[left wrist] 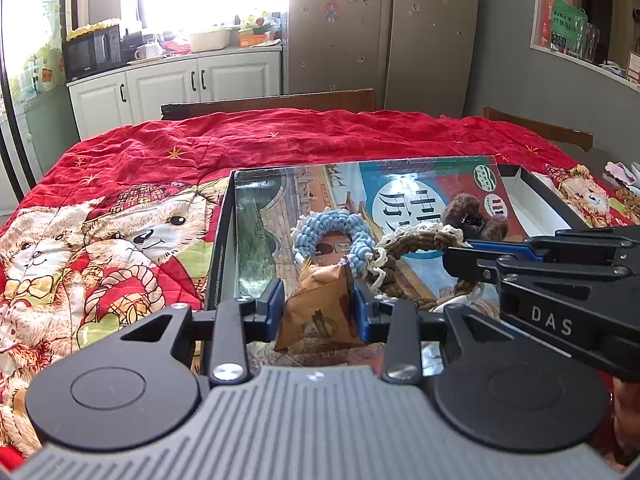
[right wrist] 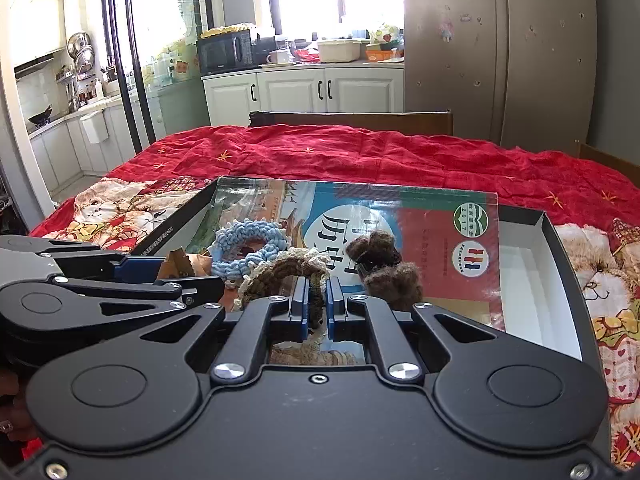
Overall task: Organize objects
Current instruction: 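Lower both items onto the book and open both tools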
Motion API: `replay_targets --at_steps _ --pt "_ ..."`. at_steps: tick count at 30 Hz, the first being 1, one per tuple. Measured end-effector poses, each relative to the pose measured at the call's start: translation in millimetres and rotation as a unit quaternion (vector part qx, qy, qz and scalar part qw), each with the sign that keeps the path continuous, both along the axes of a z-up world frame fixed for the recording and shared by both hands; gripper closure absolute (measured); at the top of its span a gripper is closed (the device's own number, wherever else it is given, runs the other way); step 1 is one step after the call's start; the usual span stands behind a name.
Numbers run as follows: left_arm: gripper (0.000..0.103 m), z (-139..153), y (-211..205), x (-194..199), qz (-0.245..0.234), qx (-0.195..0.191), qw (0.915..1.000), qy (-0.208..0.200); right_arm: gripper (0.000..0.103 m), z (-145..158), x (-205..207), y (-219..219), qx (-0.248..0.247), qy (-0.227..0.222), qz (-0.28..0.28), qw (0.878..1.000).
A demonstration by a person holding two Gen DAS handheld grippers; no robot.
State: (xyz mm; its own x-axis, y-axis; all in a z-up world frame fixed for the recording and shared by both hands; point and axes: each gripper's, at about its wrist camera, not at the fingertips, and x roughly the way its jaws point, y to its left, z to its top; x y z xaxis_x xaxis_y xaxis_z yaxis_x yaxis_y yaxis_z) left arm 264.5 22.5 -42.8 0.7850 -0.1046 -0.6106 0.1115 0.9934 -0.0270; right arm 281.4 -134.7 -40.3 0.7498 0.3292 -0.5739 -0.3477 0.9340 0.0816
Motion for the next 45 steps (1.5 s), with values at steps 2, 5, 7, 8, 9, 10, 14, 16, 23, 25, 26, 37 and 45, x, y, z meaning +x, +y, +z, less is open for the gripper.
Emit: replay_targets --at_steps 2,5,7,8,9,10,14,16,23,25,26,37,45 --pt "0.062 0.0 -0.2 0.0 0.0 0.0 1.0 0.0 0.094 -0.5 0.9 -0.2 0.001 0.002 0.0 1.0" --pt "0.061 -0.2 -0.2 0.1 0.0 0.001 1.0 0.0 0.094 -1.2 1.8 -0.3 0.003 0.005 0.001 1.0" --pt "0.061 -0.7 0.1 0.7 0.0 0.001 1.0 0.0 0.094 -1.8 2.4 -0.3 0.005 0.007 0.0 1.0" --pt "0.061 -0.9 0.2 0.8 0.0 0.001 1.0 0.0 0.094 -2.2 2.7 -0.6 0.005 0.008 0.0 1.0" --pt "0.061 -1.0 0.2 0.9 0.0 0.002 1.0 0.0 0.094 -2.7 2.8 -1.0 0.005 0.009 -0.001 1.0" --pt "0.061 -1.0 0.2 0.8 0.0 0.001 1.0 0.0 0.094 -3.2 3.2 -1.0 0.006 0.01 -0.001 1.0" --pt "0.057 -1.3 0.3 1.0 0.0 0.002 1.0 0.0 0.094 -5.2 4.6 -1.8 0.009 0.014 -0.002 1.0" --pt "0.056 -1.3 0.2 0.9 0.0 0.001 1.0 0.0 0.094 -5.8 5.2 -1.9 0.01 0.016 -0.002 1.0" --pt "0.055 -2.2 0.5 0.6 -0.001 0.003 1.0 -0.001 0.093 -7.4 6.0 -3.0 0.013 0.018 -0.003 1.0" --pt "0.055 -2.2 0.4 0.6 -0.001 0.004 1.0 -0.001 0.093 -8.0 6.0 -3.0 0.013 0.018 -0.004 1.0" --pt "0.055 -2.2 0.5 0.6 -0.001 0.003 1.0 -0.001 0.093 -8.3 6.1 -2.8 0.013 0.018 -0.004 1.0" --pt "0.044 0.2 0.5 -0.6 0.0 0.004 1.0 -0.005 0.089 -8.8 6.7 -2.6 0.014 0.018 -0.003 1.0" --pt "0.039 1.6 -1.1 -2.4 -0.001 0.006 1.0 -0.008 0.086 -7.6 6.1 -4.0 0.017 0.013 -0.005 1.0"
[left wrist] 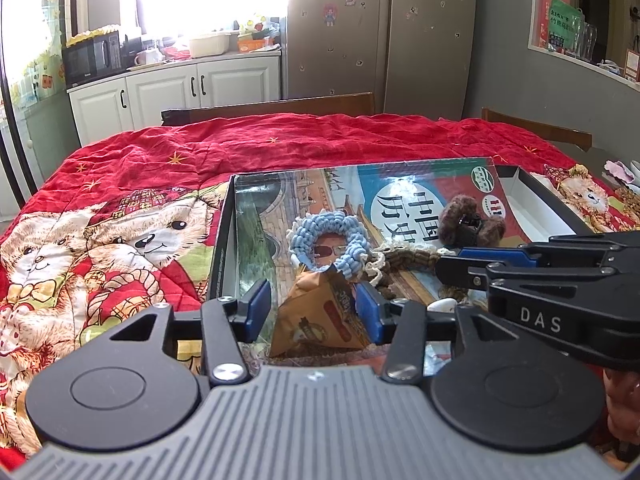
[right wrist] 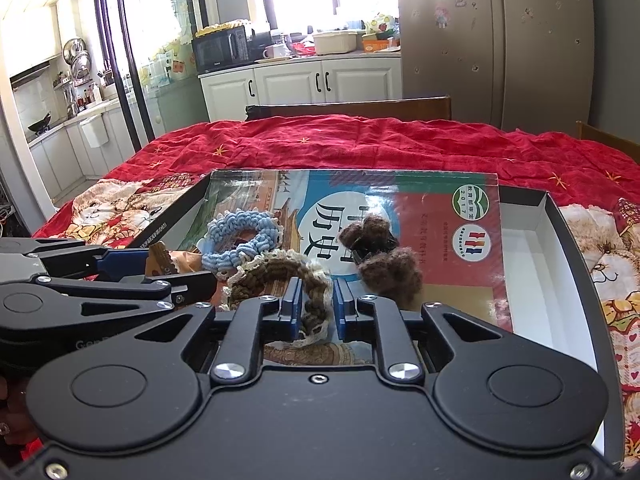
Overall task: Organize objects
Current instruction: 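Lower both items onto the book and open both tools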
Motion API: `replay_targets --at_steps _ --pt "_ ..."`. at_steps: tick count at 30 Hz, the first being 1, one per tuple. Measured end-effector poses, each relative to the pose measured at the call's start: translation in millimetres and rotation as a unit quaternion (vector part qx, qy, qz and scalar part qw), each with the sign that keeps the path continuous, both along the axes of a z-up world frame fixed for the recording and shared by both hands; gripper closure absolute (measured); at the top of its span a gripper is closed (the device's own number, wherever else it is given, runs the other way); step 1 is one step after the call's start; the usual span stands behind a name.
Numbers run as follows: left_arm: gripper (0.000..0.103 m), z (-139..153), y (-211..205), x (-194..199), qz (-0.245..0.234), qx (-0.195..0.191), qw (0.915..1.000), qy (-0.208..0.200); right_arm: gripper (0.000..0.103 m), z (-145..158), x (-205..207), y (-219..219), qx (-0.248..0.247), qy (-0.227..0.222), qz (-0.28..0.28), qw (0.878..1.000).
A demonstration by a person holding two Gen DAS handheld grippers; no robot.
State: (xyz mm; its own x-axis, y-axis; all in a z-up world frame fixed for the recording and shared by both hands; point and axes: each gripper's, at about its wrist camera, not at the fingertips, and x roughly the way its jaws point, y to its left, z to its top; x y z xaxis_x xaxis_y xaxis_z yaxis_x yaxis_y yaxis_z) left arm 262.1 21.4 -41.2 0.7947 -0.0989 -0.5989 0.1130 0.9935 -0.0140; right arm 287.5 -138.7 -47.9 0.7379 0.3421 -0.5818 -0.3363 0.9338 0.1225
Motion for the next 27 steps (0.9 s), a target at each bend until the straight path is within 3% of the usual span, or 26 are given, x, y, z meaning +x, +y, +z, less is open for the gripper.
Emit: replay_targets --at_steps 5,12,27 --pt "0.035 2.4 0.3 -1.8 -0.001 -0.004 1.0 -0.005 0.083 1.0 -0.2 -1.7 0.003 -0.003 -0.003 1.0" --pt "0.028 6.9 -1.6 -6.9 0.002 0.001 0.9998 -0.018 0.072 7.5 -4.7 -4.4 0.003 -0.02 -0.007 1.0" --pt "0.018 21.9 -2.4 -22.4 0.005 0.0 0.9991 -0.042 0.064 36.2 -27.3 -16.7 0.001 -0.053 -0.016 0.998"
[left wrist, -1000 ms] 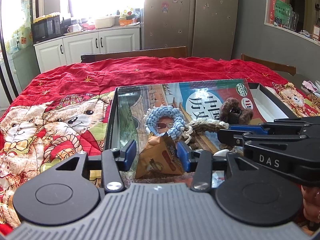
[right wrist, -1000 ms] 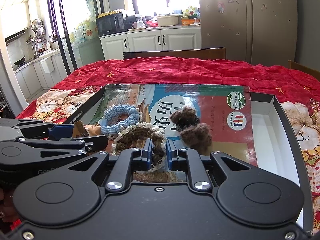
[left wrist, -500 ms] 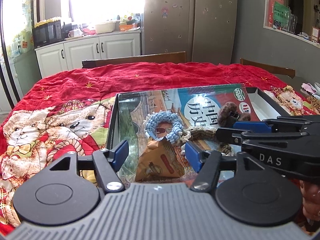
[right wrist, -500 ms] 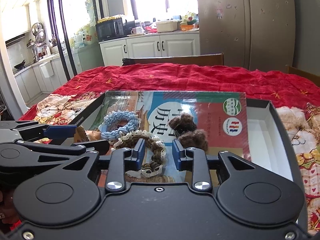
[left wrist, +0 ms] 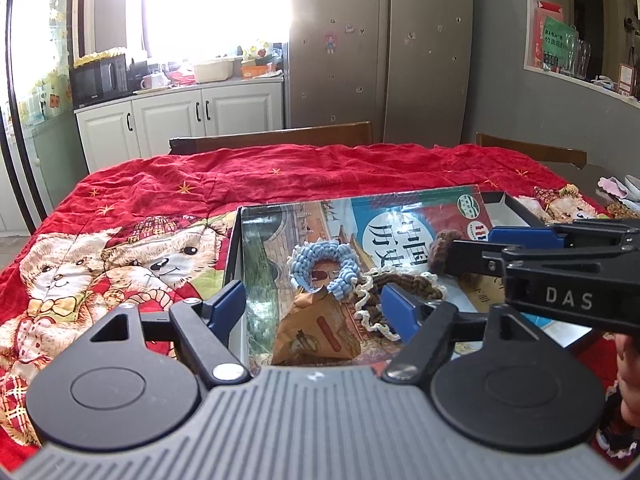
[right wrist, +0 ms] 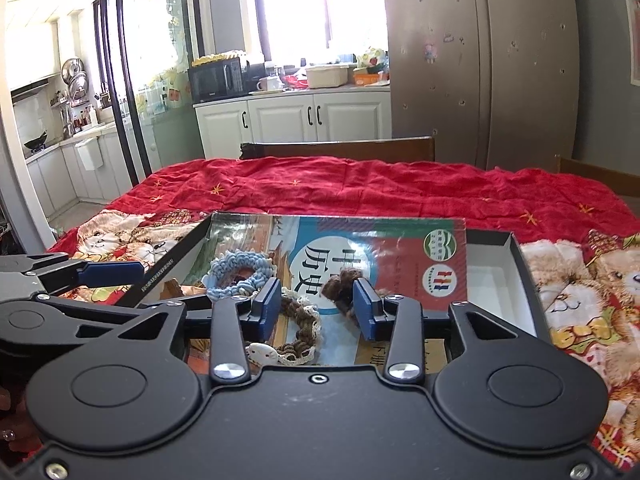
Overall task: Organize objects
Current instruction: 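Lower both items onto the book and open both tools, then withdraw the left tool to the quilt while the right tool grasps the black-and-cream crocheted ring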
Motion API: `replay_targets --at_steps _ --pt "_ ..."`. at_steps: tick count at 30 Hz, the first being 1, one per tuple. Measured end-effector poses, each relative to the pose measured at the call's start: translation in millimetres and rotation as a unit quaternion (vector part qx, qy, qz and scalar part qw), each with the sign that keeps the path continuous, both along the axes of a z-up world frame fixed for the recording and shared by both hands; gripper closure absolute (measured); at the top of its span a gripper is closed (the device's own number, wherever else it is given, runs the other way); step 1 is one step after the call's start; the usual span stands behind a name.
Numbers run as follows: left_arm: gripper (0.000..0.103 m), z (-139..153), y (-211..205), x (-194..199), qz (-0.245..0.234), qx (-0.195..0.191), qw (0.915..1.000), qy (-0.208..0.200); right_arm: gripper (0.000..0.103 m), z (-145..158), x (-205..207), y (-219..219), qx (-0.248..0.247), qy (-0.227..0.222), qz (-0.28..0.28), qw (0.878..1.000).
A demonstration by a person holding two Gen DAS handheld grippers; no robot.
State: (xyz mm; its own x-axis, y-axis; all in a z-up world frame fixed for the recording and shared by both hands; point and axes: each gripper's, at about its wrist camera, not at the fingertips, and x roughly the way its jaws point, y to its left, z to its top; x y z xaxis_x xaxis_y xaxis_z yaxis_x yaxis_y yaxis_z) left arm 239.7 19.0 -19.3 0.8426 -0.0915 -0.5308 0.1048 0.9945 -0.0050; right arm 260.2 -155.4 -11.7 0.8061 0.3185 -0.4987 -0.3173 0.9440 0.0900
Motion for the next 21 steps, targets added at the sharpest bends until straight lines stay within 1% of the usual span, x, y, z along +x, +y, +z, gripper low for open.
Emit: replay_targets --at_steps 10,21 --pt "0.017 10.1 -0.5 -15.2 0.001 0.002 0.9999 -0.01 0.06 18.5 -21.0 -8.6 -0.007 -0.017 -0.004 1.0" --pt "0.016 23.5 -2.2 -34.7 -0.001 0.007 0.9997 -0.025 0.06 34.5 -44.7 -21.6 -0.006 -0.031 -0.004 1.0"
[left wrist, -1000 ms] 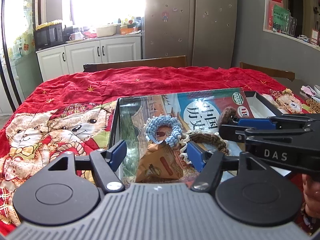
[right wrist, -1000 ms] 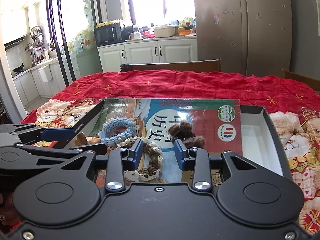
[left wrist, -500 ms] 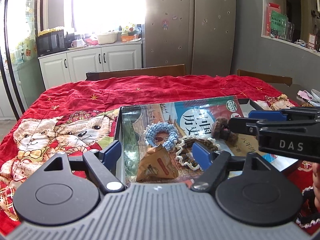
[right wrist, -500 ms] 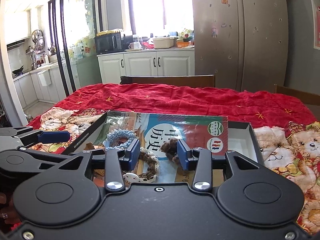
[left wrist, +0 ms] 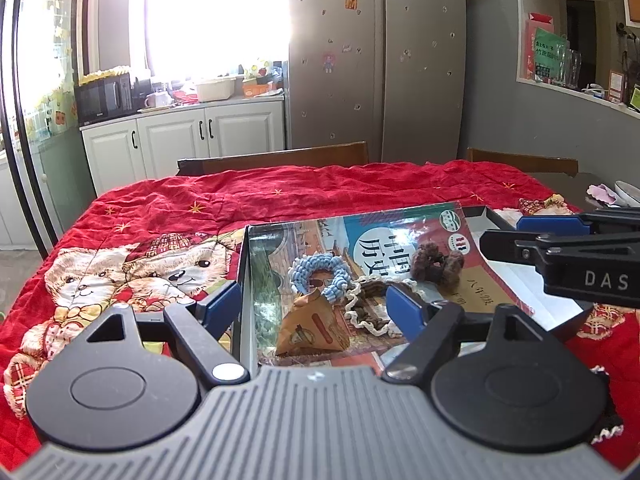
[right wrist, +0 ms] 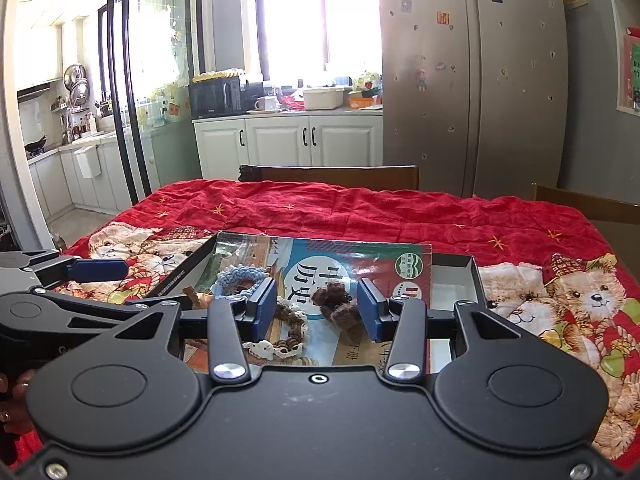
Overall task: Organize objects
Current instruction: 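Withdraw the left tool to the quilt while the right tool grasps the black-and-cream crocheted ring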
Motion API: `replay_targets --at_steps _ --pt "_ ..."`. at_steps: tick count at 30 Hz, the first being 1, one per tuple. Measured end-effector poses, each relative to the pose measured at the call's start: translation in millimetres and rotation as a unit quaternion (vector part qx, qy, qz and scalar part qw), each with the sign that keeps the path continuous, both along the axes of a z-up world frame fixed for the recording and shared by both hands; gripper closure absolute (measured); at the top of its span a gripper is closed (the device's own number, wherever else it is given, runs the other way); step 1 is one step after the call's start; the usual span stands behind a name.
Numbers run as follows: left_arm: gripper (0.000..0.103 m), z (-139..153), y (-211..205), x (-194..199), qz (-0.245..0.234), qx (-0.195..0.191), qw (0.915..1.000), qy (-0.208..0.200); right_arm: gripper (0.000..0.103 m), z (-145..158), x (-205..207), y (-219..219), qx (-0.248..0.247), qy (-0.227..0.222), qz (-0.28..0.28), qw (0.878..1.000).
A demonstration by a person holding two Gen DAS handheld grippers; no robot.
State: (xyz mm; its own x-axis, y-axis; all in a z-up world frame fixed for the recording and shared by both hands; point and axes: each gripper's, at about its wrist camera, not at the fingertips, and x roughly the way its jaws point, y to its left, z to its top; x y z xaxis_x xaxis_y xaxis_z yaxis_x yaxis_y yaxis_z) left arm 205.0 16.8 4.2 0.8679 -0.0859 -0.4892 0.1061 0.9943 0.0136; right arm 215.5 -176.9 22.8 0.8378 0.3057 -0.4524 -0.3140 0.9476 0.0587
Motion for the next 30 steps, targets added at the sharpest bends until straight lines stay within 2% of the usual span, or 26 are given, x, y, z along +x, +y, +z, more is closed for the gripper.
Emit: replay_targets --at_steps 30 --pt "0.014 25.2 -10.5 -71.6 -0.038 0.019 0.9988 -0.024 0.06 21.6 -83.2 -48.7 0.003 -0.02 0.007 1.0"
